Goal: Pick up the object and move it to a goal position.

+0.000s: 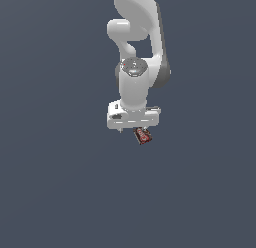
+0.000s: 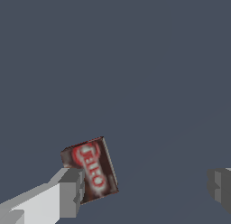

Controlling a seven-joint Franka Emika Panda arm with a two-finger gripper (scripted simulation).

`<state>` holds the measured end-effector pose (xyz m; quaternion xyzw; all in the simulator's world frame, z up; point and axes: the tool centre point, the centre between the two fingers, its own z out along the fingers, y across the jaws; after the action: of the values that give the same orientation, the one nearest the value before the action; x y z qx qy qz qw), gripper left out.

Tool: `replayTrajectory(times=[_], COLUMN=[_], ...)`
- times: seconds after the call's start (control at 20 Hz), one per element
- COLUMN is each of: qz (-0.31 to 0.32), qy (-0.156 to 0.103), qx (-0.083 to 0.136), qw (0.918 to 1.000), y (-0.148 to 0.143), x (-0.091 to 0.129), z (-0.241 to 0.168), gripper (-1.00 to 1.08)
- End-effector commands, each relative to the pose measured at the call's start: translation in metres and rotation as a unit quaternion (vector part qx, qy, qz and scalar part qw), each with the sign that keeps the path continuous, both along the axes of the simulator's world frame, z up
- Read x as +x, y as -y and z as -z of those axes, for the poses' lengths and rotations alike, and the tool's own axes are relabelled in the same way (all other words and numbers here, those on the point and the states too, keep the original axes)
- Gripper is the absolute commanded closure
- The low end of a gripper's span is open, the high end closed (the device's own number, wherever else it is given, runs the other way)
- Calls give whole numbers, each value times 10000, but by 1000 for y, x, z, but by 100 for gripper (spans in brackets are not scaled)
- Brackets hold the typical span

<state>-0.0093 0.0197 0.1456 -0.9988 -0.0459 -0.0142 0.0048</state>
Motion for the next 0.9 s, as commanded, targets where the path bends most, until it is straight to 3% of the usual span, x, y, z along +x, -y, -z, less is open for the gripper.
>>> replayTrajectory(times=[0.0, 0.45, 0.85], qz=[-353, -1356, -1519], qy=[-33, -115, -133], qx=[-31, -75, -74], qw=[9994, 9907, 9883], y=[-14, -51, -57], x=[-11, -49, -56], z=[20, 71, 79], gripper=[-92, -92, -92])
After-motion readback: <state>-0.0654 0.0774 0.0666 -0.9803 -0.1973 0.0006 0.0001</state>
